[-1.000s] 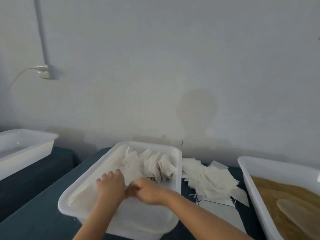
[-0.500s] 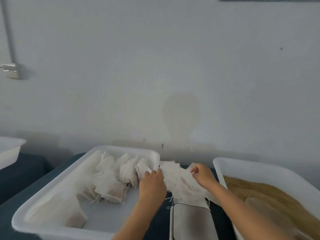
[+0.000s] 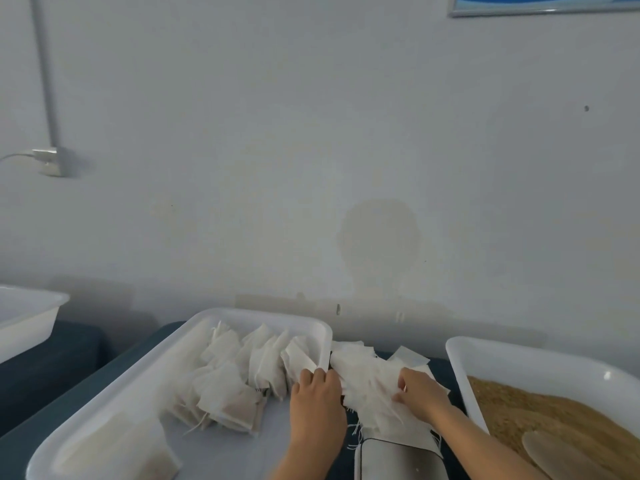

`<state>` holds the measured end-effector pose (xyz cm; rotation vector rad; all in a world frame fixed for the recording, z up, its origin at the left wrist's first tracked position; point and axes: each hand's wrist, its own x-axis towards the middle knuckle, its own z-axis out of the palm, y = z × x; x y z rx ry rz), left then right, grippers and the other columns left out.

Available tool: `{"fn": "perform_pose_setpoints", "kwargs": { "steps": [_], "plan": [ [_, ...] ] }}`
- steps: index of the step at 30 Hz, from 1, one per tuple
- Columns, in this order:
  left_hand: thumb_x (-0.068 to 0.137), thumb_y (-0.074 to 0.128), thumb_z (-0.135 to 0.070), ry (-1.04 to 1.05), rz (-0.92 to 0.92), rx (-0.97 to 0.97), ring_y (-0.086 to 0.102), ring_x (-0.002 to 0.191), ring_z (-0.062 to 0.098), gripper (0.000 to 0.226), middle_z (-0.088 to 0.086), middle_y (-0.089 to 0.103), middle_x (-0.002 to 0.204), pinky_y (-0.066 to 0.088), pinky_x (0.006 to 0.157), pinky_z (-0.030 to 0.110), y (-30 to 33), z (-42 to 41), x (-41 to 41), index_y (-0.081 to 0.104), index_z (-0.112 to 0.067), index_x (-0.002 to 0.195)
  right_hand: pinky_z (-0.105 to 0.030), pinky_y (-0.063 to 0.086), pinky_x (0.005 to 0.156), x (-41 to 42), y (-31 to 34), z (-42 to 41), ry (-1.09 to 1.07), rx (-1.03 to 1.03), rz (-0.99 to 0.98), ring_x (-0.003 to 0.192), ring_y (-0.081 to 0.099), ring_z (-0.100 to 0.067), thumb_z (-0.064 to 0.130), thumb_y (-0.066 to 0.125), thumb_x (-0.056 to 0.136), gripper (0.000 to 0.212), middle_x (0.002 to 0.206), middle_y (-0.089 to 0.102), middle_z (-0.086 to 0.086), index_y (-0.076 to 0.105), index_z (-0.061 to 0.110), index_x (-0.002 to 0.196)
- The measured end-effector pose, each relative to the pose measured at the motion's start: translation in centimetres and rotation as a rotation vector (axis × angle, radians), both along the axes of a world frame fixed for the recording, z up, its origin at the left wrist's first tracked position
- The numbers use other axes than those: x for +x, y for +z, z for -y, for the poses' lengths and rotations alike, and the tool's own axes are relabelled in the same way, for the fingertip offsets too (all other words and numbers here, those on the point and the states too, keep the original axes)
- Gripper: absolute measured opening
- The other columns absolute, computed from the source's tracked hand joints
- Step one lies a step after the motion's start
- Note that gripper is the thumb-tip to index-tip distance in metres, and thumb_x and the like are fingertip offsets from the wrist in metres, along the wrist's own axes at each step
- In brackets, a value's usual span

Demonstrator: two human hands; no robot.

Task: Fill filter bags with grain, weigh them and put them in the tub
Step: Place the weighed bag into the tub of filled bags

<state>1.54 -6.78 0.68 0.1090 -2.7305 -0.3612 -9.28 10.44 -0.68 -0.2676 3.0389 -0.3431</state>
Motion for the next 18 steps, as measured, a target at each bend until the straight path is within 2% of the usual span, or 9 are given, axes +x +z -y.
{"fn": "perform_pose_setpoints", "kwargs": {
  "steps": [2, 3, 5, 8, 10, 12, 14, 16, 18],
  "plan": [
    [0.089, 0.039, -0.012, -0.002, -0.006, 0.017, 0.039, 0.118, 0.018, 0.03, -0.005, 0.051, 0.122, 0.033, 0.097, 0.026, -0.02, 0.05, 0.05, 0.048, -0.019, 0.117, -0.026, 0.043, 0.079, -0.01, -0.13, -0.28, -0.021, -0.043, -0.028, 0.094, 0.056, -0.015, 0.024, 0.05, 0.095, 0.012, 0.103, 0.059, 0.002, 0.056, 0.014, 0.1],
    [0.089, 0.039, -0.012, -0.002, -0.007, 0.026, 0.039, 0.118, 0.018, 0.03, -0.005, 0.051, 0.122, 0.033, 0.097, 0.026, -0.03, 0.04, 0.05, 0.048, -0.019, 0.116, -0.024, 0.041, 0.074, 0.04, -0.11, -0.46, -0.024, -0.066, -0.037, 0.089, 0.054, -0.013, 0.019, 0.048, 0.096, 0.011, 0.092, 0.057, 0.007, 0.055, 0.018, 0.087],
    [0.09, 0.039, -0.014, 0.0, -0.008, 0.041, 0.039, 0.118, 0.018, 0.028, -0.006, 0.051, 0.122, 0.033, 0.096, 0.025, -0.01, 0.01, 0.12, 0.049, -0.019, 0.116, -0.022, 0.035, 0.065, -0.07, -0.19, -0.72, -0.044, -0.098, -0.05, 0.077, 0.05, -0.009, 0.013, 0.045, 0.095, 0.03, 0.076, 0.046, 0.011, 0.044, 0.023, 0.067],
    [0.09, 0.039, -0.015, -0.001, -0.017, 0.061, 0.039, 0.116, 0.016, 0.028, -0.007, 0.051, 0.121, 0.034, 0.095, 0.024, -0.05, -0.02, 0.14, 0.049, -0.019, 0.115, -0.024, 0.04, 0.075, -0.05, 0.08, -0.83, -0.03, -0.09, -0.024, 0.09, 0.059, -0.015, 0.013, 0.047, 0.096, 0.02, 0.092, 0.057, 0.003, 0.062, 0.017, 0.083],
    [0.09, 0.038, -0.017, -0.001, -0.021, 0.07, 0.039, 0.115, 0.016, 0.027, -0.008, 0.051, 0.12, 0.033, 0.095, 0.024, -0.07, 0.05, 0.2, 0.049, -0.02, 0.114, -0.025, 0.043, 0.078, -0.03, 0.05, -0.83, -0.019, -0.085, -0.025, 0.092, 0.059, -0.017, 0.013, 0.047, 0.096, 0.025, 0.094, 0.058, 0.0, 0.059, 0.02, 0.076],
    [0.09, 0.039, -0.017, 0.0, -0.024, 0.087, 0.04, 0.114, 0.016, 0.026, -0.008, 0.052, 0.119, 0.034, 0.094, 0.024, -0.05, 0.1, 0.22, 0.05, -0.02, 0.113, -0.024, 0.041, 0.071, 0.01, -0.16, -0.87, -0.014, -0.084, -0.033, 0.084, 0.054, -0.015, 0.01, 0.047, 0.095, 0.037, 0.085, 0.053, 0.001, 0.045, 0.025, 0.061],
    [0.089, 0.039, -0.016, 0.003, -0.029, 0.1, 0.04, 0.113, 0.015, 0.025, -0.008, 0.052, 0.118, 0.034, 0.093, 0.023, -0.03, 0.11, 0.17, 0.05, -0.02, 0.112, -0.022, 0.042, 0.068, 0.07, -0.23, -0.87, -0.018, -0.096, -0.038, 0.085, 0.057, -0.017, 0.008, 0.048, 0.094, 0.032, 0.082, 0.056, 0.003, 0.054, 0.022, 0.066],
    [0.09, 0.039, -0.015, 0.006, -0.031, 0.103, 0.04, 0.112, 0.015, 0.024, -0.009, 0.053, 0.117, 0.034, 0.093, 0.023, -0.05, 0.12, 0.11, 0.05, -0.02, 0.111, -0.024, 0.049, 0.076, 0.12, -0.09, -0.86, -0.054, -0.126, -0.061, 0.088, 0.064, -0.016, 0.009, 0.051, 0.093, 0.019, 0.095, 0.065, 0.003, 0.066, 0.016, 0.083],
    [0.09, 0.039, -0.016, 0.005, -0.032, 0.101, 0.039, 0.112, 0.014, 0.024, -0.009, 0.053, 0.117, 0.034, 0.092, 0.022, -0.09, 0.1, 0.09, 0.05, -0.02, 0.11, -0.026, 0.05, 0.077, 0.34, 0.1, -0.91, -0.083, -0.167, -0.105, 0.086, 0.065, -0.014, 0.015, 0.059, 0.09, 0.018, 0.097, 0.068, 0.003, 0.06, 0.018, 0.073]
  ]
}}
